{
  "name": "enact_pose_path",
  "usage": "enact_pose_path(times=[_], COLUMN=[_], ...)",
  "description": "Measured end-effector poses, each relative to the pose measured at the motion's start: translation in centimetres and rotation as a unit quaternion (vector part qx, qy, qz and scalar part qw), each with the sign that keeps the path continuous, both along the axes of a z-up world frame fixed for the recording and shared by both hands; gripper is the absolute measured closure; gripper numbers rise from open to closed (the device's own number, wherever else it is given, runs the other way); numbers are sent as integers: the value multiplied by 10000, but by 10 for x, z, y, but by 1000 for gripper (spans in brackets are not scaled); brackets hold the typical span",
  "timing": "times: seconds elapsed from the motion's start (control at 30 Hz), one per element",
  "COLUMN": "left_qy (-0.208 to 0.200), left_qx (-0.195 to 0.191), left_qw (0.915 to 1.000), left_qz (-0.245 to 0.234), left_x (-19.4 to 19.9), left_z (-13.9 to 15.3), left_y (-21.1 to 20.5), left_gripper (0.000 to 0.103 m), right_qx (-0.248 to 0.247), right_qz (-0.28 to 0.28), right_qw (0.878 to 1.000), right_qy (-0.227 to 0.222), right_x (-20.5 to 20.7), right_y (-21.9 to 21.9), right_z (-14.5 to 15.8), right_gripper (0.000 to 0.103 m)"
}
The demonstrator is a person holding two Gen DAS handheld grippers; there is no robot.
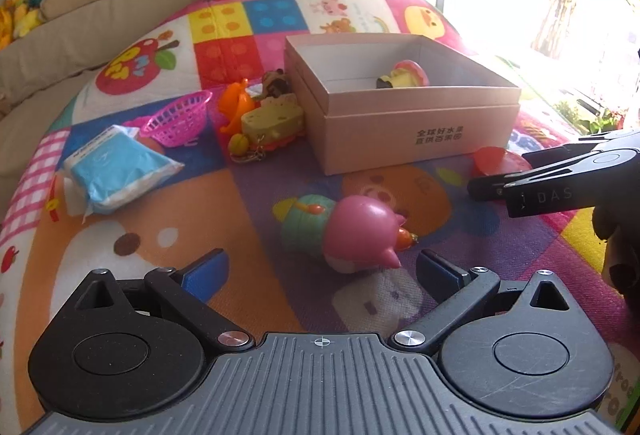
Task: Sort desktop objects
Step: 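Grasp the pink pig toy with the left gripper while the right gripper grasps the red disc, then place the pig toy in the box with the left gripper while the right places the disc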
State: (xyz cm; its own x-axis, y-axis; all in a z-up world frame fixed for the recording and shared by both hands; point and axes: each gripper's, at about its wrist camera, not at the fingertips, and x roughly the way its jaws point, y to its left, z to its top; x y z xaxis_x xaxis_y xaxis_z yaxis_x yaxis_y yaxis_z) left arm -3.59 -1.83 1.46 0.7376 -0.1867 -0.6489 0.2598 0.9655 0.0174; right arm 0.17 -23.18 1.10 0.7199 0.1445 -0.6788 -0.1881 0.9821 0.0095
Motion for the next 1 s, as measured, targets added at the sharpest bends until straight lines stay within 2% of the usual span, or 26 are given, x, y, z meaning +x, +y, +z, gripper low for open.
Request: enact_pose_path(times=[0.07,0.1,0.33,0.4,0.53,0.6,0.67,0.77,0.87,0.93,1.0], left_qy=[-29,-32,-12,-9,-30,-108,-343,-1008,-1474,-1630,-1653], left_qx=[-18,-27,-10,24,67,69,-97,-255,-300,-208,-118], left_qw=[10000,9999,9999,9999,9999,9998,9991,9941,9879,9855,9851], left_qz=[-69,-92,-124,-141,-128,-120,-220,-302,-389,-424,-463], left_x=[7,11,28,26,17,11,4,2,15,28,46], left_z=[0,0,-2,-2,0,7,26,68,98,104,102], left_y=[-4,-6,-16,-16,-15,-15,-13,-15,-24,-33,-42], left_gripper=[1,1,3,20,24,26,27,27,26,26,26], right_qx=[46,115,140,111,-18,-76,-66,-50,39,198,299], right_qz=[78,133,274,332,492,575,606,546,423,329,253], right_qw=[9999,9998,9994,9993,9987,9983,9977,9934,9875,9855,9853], right_qy=[51,100,129,153,126,-17,-292,-1003,-1519,-1656,-1664], right_x=[-5,-9,-38,-45,-57,-64,-70,-75,-66,-49,-29], right_y=[-1,-2,-6,-7,-5,-5,-10,-22,-33,-41,-45], right_z=[4,6,17,19,25,35,54,98,136,155,160], right_gripper=[37,39,39,39,39,39,39,39,39,39,39])
